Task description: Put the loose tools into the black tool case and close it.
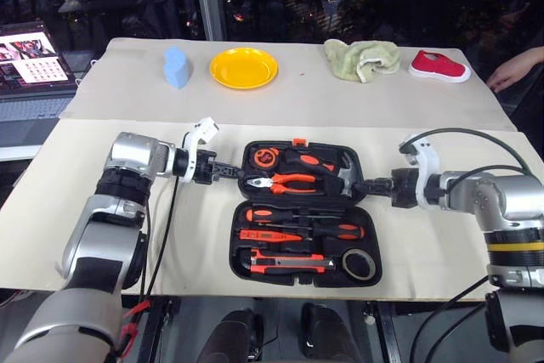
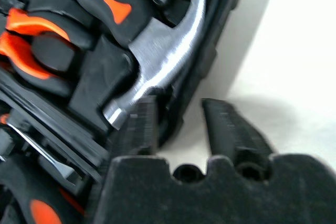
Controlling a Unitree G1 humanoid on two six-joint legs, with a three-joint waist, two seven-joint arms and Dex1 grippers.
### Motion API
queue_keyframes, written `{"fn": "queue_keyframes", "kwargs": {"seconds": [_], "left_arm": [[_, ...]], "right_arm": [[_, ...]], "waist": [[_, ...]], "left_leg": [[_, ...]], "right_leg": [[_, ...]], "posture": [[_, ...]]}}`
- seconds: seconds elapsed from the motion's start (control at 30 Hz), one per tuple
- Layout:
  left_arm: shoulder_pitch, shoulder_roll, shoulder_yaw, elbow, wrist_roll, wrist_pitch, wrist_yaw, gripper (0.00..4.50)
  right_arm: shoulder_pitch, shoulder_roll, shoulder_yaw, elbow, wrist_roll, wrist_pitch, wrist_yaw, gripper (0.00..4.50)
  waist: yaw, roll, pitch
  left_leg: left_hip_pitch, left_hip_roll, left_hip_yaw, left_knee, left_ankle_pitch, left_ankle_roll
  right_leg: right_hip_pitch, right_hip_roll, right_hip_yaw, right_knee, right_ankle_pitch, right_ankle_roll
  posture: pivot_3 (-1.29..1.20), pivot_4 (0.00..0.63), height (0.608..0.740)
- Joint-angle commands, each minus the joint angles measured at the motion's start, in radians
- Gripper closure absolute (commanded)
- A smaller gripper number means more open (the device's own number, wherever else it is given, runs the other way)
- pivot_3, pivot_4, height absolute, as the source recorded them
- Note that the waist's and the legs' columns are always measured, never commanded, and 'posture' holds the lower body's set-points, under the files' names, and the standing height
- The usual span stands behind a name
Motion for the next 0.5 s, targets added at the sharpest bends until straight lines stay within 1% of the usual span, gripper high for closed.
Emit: {"fn": "queue_keyframes", "kwargs": {"seconds": [0.03,0.13,0.3,0.37,0.4,0.43,0.5], "left_arm": [[-0.002,0.006,-0.016,-0.036,-0.001,0.013,-0.027,4.50],[0.008,0.013,-0.031,-0.076,-0.007,0.033,-0.047,4.50],[0.014,0.015,-0.032,-0.111,-0.001,0.036,-0.025,4.50],[0.017,0.013,-0.032,-0.119,-0.002,0.040,-0.019,3.67],[0.018,0.013,-0.031,-0.124,-0.004,0.045,-0.018,3.51],[0.019,0.013,-0.031,-0.130,-0.007,0.052,-0.019,3.16],[0.020,0.013,-0.030,-0.137,-0.011,0.059,-0.019,2.31]], "right_arm": [[-0.020,-0.003,-0.014,-0.010,-0.008,-0.027,0.009,4.41],[-0.021,-0.003,-0.014,-0.007,-0.011,-0.028,0.009,4.41],[-0.016,-0.001,-0.016,-0.008,-0.014,-0.030,0.016,4.41],[-0.013,0.001,-0.017,-0.009,-0.014,-0.031,0.016,4.50],[-0.012,0.002,-0.017,-0.010,-0.015,-0.033,0.015,4.50],[-0.011,0.004,-0.017,-0.010,-0.016,-0.034,0.015,4.50],[-0.010,0.005,-0.016,-0.012,-0.019,-0.038,0.017,4.50]], "waist": [[-0.002,0.000,0.000],[-0.002,0.000,0.000],[-0.003,0.000,0.000],[-0.002,0.000,0.000],[-0.002,0.000,0.000],[-0.002,0.000,0.000],[-0.003,0.000,0.000]], "left_leg": [[0.000,0.000,0.000,0.000,0.000,0.000],[0.000,0.000,0.000,0.000,0.000,0.000],[0.000,0.000,0.000,0.000,0.000,0.001],[0.000,0.000,0.000,0.000,0.000,0.001],[0.000,0.000,0.000,0.000,0.000,0.001],[0.000,0.000,0.000,0.000,0.000,0.001],[0.000,0.000,0.000,0.000,0.000,0.001]], "right_leg": [[0.000,0.000,0.000,0.000,0.000,0.000],[0.000,0.000,0.000,0.000,0.000,0.000],[0.000,0.000,0.000,0.000,0.000,0.000],[0.000,0.000,0.000,-0.001,0.000,0.000],[0.000,0.000,0.000,-0.001,0.000,0.000],[0.000,0.000,0.000,0.000,0.000,0.000],[0.000,0.000,0.000,-0.001,0.000,0.000]], "posture": [[0.00,0.150,0.740],[0.00,0.150,0.740],[0.00,0.150,0.740],[0.00,0.150,0.740],[0.00,0.150,0.740],[0.00,0.150,0.740],[0.00,0.150,0.740]]}}
